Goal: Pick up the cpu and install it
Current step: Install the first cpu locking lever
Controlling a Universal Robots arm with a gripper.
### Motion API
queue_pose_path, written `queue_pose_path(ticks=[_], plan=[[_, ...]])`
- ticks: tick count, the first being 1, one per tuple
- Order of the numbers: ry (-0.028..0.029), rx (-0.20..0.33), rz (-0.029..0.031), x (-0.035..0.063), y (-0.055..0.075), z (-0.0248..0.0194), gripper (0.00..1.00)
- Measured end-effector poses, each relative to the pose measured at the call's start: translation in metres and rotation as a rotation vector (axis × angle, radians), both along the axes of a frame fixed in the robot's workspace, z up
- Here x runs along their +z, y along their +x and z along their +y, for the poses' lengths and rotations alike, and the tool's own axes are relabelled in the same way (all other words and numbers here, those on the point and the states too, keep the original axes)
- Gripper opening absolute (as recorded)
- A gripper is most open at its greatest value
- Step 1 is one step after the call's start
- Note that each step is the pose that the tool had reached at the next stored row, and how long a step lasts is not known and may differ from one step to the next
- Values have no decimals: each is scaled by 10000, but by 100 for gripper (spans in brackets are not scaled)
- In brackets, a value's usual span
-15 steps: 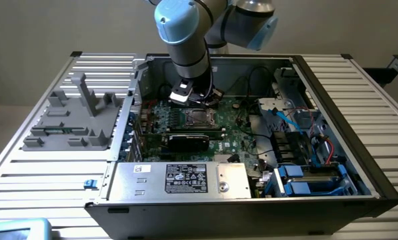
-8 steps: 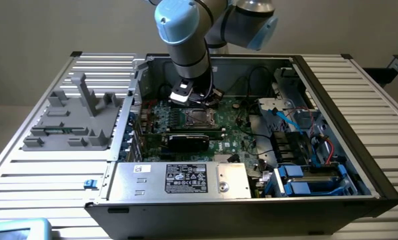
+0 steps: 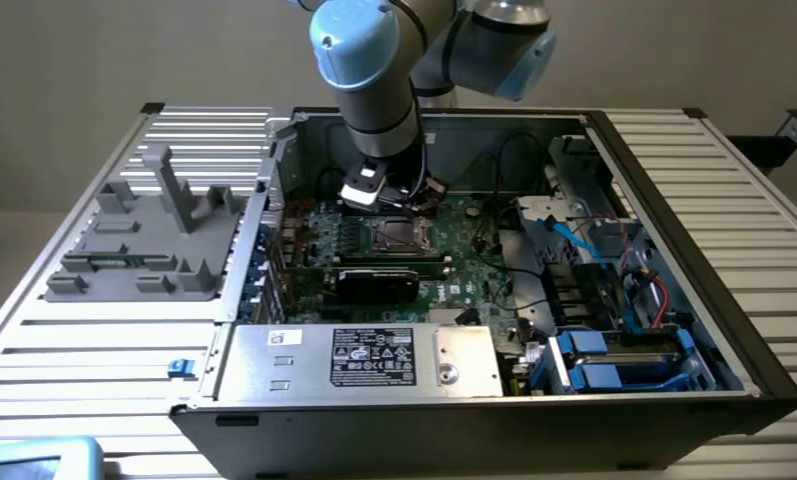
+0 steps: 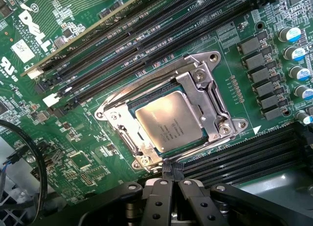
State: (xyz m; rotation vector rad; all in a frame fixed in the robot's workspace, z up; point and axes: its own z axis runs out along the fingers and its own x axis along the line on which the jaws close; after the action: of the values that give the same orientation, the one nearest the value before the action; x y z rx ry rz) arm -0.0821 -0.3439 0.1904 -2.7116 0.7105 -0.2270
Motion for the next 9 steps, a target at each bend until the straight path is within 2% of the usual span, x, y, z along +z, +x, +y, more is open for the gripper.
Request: queue_pose_path(ticks=[9], plan=[[61,1,0,-6,0,0,11]])
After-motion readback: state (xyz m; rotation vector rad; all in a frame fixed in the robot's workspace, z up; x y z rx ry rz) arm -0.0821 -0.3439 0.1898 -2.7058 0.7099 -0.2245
